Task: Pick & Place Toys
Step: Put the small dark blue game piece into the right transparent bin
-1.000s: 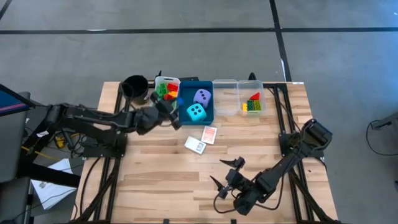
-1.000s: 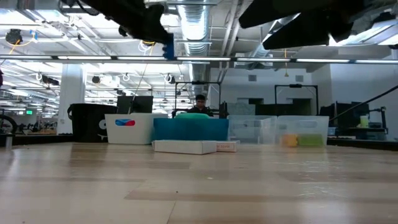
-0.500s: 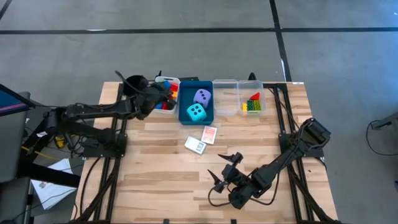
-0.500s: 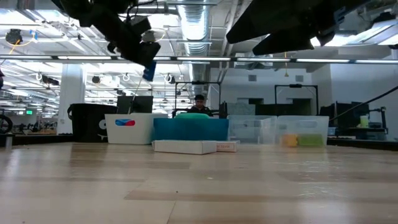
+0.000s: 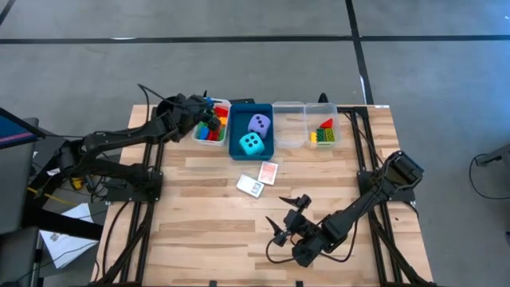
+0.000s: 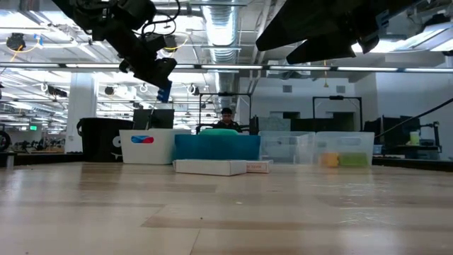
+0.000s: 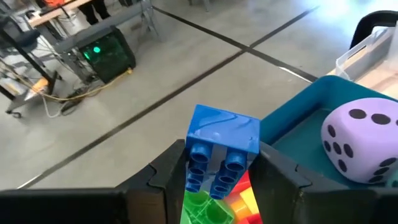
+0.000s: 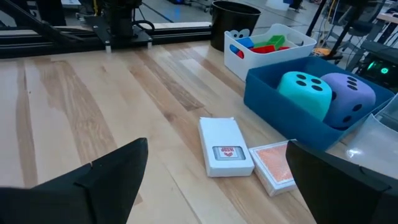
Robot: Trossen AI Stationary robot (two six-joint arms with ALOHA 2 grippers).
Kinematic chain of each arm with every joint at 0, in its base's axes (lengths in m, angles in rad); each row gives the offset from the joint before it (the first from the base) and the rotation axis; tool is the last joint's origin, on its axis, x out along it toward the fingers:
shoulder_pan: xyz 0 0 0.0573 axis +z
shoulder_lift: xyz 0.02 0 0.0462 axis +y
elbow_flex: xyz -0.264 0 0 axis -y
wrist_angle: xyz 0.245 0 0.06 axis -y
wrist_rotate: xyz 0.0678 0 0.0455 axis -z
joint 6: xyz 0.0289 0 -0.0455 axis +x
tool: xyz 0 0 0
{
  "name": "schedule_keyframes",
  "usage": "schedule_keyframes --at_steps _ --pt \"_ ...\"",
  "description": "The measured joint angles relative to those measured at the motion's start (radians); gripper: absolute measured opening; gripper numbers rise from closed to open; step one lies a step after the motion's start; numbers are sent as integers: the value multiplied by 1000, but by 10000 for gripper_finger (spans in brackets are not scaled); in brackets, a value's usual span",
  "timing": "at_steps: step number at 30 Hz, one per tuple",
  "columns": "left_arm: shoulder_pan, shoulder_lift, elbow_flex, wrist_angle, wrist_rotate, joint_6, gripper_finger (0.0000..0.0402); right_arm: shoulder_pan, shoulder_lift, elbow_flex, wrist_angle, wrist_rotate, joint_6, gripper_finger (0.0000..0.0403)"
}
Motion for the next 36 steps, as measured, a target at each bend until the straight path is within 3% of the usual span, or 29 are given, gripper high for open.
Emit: schedule_keyframes --at_steps 10,13,18,24,30,36 --pt "4 0 0 -2 21 -22 141 0 0 0 0 0 0 376" --pt "4 0 0 -2 75 -27 141 0 0 0 0 0 0 376" --pt "3 0 0 -1 221 -49 141 0 0 0 0 0 0 376" --pt "-24 0 0 0 509 -84 141 0 0 0 0 0 0 376" --pt "-138 0 0 8 777 -134 141 -4 -2 0 24 26 -34 376" --pt "-332 0 0 77 825 -135 141 -26 -6 11 230 79 -255 376"
